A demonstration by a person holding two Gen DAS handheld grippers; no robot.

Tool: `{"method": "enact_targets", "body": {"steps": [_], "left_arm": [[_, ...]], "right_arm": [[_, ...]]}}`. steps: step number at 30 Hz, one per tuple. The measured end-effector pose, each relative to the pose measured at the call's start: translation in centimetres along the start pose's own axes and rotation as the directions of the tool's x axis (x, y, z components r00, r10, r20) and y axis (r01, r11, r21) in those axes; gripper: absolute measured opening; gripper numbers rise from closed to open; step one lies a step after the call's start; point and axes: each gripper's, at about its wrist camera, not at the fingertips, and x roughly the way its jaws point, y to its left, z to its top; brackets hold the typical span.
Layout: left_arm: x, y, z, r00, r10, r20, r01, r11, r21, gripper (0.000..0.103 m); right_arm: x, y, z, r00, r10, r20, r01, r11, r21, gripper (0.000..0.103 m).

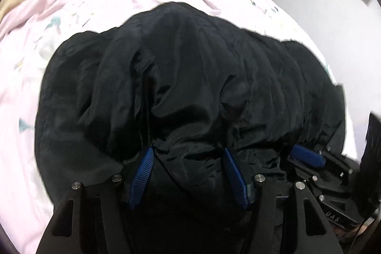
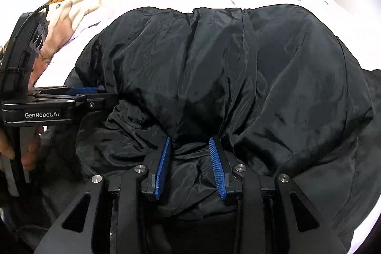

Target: Fold large clothes

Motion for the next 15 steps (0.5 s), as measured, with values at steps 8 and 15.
{"method": "enact_targets", "body": {"steps": [8,15], "left_arm": [[-9.6,1.6,-5.0,0.995,-0.072,0.072,0.071,0.997,0.006,0.062],[-17.4,4.1,-11.5,0.992,-0.065,0.107,0.066,0.998,-0.006,0.066]], "right_arm": [[-12.0,0.2,-1.9,0.978,0.037,0.203,-0.046,0.998,0.039,0.035],[-21.5,-1.5,-8.8,0.962,-0.023,0.272,0.002,0.997,0.078,0.036]]}}
